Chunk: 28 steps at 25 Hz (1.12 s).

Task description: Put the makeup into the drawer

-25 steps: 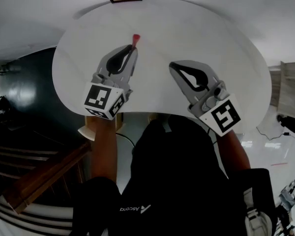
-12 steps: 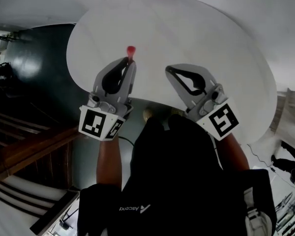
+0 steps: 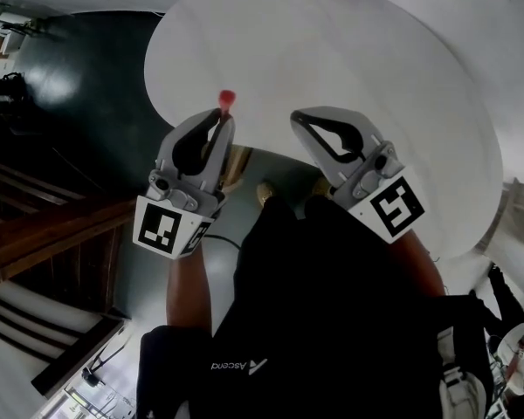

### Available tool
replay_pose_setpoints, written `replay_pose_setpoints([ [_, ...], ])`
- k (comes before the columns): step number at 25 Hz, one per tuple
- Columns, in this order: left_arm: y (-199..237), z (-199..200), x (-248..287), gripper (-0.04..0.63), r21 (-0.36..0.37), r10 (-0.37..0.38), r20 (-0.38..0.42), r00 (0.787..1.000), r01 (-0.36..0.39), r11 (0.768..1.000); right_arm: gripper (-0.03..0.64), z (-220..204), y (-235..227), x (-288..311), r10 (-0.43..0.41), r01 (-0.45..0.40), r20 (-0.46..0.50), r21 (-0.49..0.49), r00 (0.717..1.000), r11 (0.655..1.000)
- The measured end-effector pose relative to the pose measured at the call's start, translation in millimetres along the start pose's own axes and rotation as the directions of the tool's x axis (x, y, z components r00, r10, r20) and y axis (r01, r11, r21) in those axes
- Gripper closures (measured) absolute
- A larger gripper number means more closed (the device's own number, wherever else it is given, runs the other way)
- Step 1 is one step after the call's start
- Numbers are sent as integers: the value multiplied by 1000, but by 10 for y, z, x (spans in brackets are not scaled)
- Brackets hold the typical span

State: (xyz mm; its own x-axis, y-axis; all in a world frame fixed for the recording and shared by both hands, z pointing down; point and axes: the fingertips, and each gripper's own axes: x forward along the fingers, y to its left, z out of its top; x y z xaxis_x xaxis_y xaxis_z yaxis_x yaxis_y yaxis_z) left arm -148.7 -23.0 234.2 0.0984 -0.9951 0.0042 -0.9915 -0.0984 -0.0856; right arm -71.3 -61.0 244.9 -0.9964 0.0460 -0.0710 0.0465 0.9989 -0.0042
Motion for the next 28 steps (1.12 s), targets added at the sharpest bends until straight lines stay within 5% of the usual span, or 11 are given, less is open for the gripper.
replay_pose_setpoints([
  [8, 413, -319, -534, 541, 49, -32, -129, 991, 39, 998, 614, -125, 310, 518, 30, -30, -37, 11, 999, 999],
  [15, 564, -797, -860, 541, 95, -146, -269, 952, 177, 980, 614, -303, 512, 794, 14, -13, -76, 17, 997, 1000],
  [20, 557, -1253, -971, 541, 122, -265, -394, 880, 336, 934, 614, -420, 580, 931, -6, 9, -107, 23, 994, 1000],
  [28, 566, -2256, -1126, 541, 90, -361, -611, 704, 514, 853, 614, -552, 609, 1031, -36, 40, -148, 19, 988, 999],
])
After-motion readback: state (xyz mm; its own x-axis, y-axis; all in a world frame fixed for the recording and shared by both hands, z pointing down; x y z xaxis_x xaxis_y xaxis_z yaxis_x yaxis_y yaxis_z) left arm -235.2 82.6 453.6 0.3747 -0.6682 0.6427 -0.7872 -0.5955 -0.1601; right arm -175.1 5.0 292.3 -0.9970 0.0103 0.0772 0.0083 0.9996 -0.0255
